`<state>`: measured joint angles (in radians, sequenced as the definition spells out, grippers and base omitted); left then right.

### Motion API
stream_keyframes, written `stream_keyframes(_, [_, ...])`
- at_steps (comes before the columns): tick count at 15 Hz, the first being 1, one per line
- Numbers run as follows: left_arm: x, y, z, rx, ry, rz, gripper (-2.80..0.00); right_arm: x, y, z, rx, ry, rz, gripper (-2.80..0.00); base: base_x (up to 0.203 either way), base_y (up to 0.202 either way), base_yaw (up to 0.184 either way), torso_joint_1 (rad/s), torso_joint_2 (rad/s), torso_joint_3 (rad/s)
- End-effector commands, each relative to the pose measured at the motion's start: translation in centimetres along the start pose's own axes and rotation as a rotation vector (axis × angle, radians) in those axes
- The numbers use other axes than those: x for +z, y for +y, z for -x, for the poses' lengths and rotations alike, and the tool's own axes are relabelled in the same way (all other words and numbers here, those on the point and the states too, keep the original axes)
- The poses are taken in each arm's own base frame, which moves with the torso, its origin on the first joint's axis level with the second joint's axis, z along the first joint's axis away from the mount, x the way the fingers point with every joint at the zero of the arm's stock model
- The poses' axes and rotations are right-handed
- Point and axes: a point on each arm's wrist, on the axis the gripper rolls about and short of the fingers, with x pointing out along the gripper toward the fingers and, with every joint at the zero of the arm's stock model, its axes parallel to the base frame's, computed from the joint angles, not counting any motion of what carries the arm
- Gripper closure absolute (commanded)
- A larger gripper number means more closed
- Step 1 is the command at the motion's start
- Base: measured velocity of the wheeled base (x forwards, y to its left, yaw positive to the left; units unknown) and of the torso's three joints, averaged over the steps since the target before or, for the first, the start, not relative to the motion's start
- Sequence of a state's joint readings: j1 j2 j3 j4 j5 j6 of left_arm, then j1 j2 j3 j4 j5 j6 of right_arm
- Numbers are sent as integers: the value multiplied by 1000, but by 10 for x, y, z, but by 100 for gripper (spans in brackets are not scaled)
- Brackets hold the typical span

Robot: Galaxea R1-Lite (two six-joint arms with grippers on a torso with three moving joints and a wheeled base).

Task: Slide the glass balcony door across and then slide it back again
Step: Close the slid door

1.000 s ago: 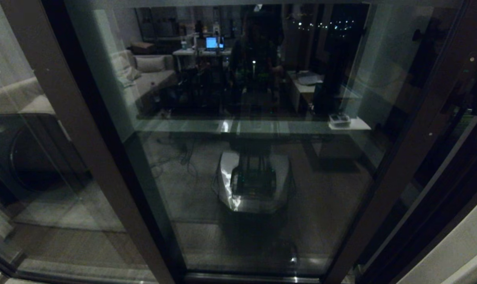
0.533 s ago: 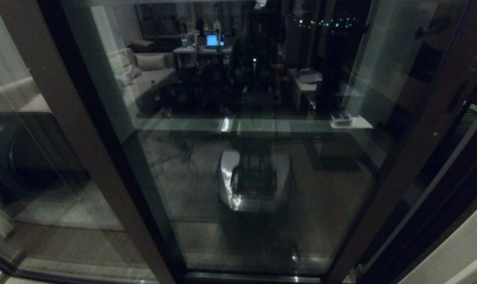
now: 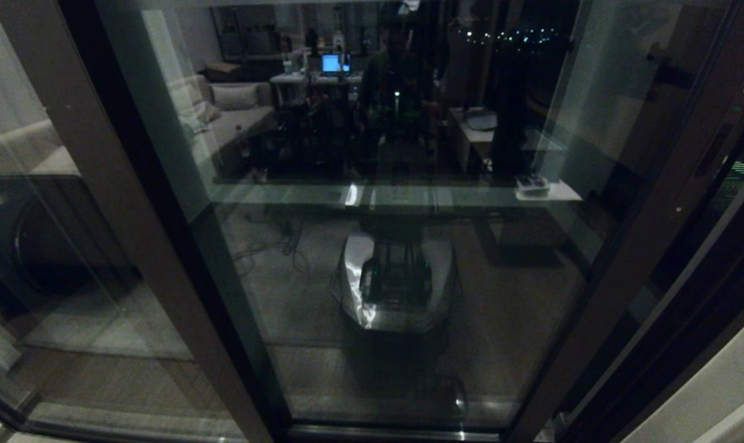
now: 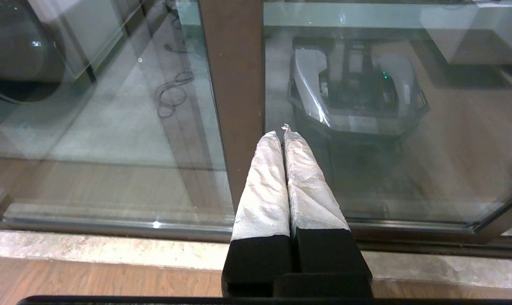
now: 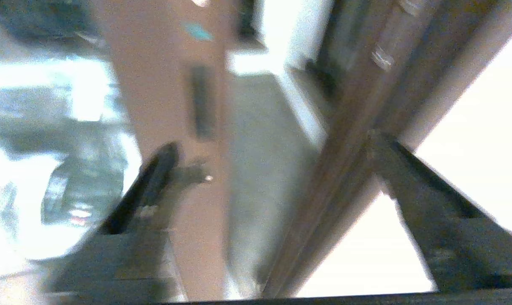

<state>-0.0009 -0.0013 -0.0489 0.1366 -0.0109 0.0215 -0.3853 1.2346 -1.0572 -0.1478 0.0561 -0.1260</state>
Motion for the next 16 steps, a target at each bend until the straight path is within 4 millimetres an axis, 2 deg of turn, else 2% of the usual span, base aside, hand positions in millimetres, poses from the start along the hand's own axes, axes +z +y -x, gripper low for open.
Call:
stream_keyframes(1, [0, 0, 0, -1, 1, 0, 0, 2, -1, 11, -70, 70, 33, 0, 0, 0, 0, 0, 0, 0])
stream_keyframes(4, [0, 0, 0, 1, 0, 0, 0, 12, 7, 32, -50, 216, 54, 0, 0, 0, 0, 0, 0, 0])
stream_keyframes(7, [0, 0, 0, 0, 0, 0, 0, 21, 38, 34, -45, 204, 67, 0, 0, 0, 0, 0, 0, 0])
stream_keyframes(9, [0, 0, 0, 0, 1, 0, 0, 21, 64, 21, -120, 201, 82, 0, 0, 0, 0, 0, 0, 0])
stream_keyframes(12, [0, 0, 0, 1, 0, 0, 0, 10, 87, -22, -218, 207, 88, 0, 0, 0, 0, 0, 0, 0])
stream_keyframes(14, [0, 0, 0, 0, 0, 0, 0, 3, 77, -36, -293, 222, 84, 0, 0, 0, 0, 0, 0, 0])
stream_keyframes(16, [0, 0, 0, -1, 1, 0, 0, -1, 72, -38, -313, 234, 84, 0, 0, 0, 0, 0, 0, 0])
